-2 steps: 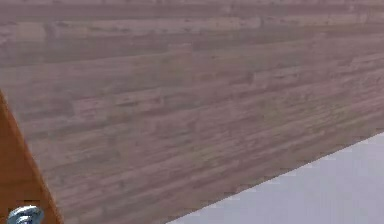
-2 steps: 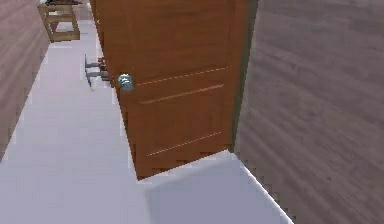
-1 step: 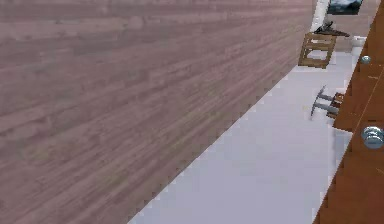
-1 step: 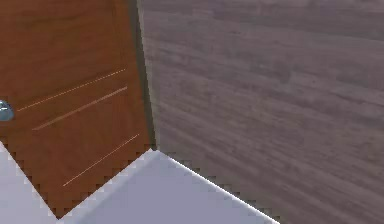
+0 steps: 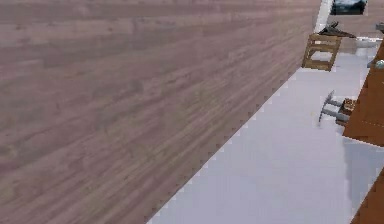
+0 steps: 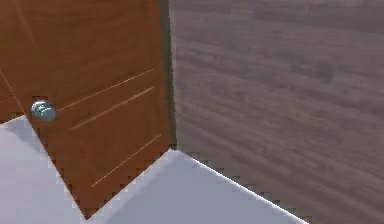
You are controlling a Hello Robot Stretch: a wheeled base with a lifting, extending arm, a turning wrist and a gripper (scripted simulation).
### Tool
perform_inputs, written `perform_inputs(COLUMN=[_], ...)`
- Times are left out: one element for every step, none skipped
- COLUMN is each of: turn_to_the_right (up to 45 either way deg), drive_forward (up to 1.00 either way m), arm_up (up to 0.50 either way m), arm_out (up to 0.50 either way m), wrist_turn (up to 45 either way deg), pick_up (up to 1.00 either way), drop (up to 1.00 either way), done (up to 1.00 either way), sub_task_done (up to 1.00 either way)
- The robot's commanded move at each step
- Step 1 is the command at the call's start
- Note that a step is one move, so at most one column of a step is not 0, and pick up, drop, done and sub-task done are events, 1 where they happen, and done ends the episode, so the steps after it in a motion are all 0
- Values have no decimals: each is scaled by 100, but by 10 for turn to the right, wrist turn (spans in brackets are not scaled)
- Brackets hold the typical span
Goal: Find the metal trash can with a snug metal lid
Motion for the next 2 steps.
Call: perform_inputs(turn_to_the_right=[120, 0], drive_forward=[0, 80], arm_up=[0, 0], arm_out=[0, 0], wrist_turn=[0, 0], pick_up=[0, 0], drop=[0, 0], done=[0, 0], sub_task_done=[0, 0])
